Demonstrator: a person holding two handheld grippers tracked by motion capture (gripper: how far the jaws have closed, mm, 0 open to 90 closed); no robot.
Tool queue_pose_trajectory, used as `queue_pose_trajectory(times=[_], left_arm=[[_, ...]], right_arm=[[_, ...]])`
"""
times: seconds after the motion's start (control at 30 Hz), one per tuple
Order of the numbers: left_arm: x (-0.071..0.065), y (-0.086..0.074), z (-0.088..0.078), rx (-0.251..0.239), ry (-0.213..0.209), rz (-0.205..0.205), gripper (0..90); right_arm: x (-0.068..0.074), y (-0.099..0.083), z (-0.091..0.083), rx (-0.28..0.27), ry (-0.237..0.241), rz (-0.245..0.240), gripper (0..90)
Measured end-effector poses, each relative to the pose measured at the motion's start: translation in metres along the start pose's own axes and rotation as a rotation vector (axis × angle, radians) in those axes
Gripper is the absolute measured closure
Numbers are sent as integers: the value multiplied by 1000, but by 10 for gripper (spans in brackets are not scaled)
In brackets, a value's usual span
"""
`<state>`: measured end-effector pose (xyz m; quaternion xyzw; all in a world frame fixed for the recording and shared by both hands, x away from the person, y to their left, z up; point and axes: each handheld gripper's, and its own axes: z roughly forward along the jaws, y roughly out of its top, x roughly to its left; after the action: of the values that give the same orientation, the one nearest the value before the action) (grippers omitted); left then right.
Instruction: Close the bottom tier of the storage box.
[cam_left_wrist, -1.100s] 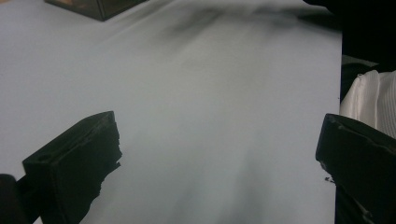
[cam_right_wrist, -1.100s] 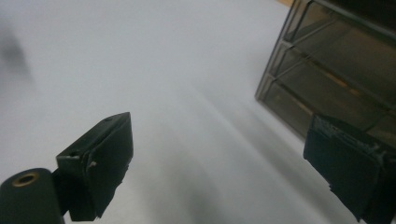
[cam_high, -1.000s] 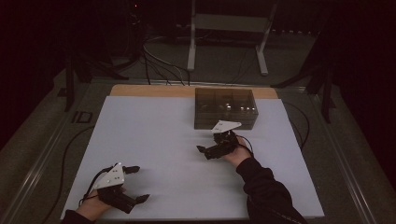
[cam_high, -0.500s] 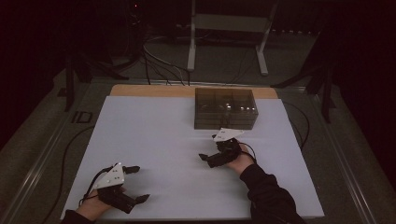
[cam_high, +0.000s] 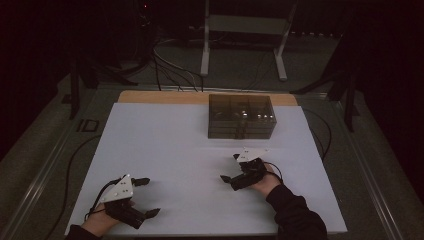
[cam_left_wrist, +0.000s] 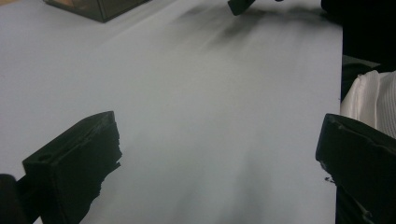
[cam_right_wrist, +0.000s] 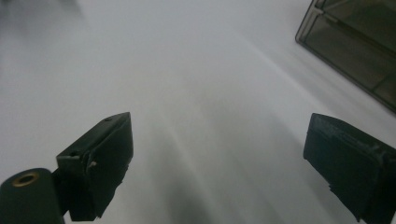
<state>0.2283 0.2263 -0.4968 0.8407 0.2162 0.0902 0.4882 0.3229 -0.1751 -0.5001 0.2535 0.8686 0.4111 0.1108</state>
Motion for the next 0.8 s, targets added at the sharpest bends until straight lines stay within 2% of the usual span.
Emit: queue_pose_trajectory(times=[0.33,0.8], left_arm=[[0,0,0,1,1,1,1],[-1,0,1,7,0,5,1]], right_arm=[[6,-18,-15,10,25,2,85],[12,-38,-34,23,34,3,87]])
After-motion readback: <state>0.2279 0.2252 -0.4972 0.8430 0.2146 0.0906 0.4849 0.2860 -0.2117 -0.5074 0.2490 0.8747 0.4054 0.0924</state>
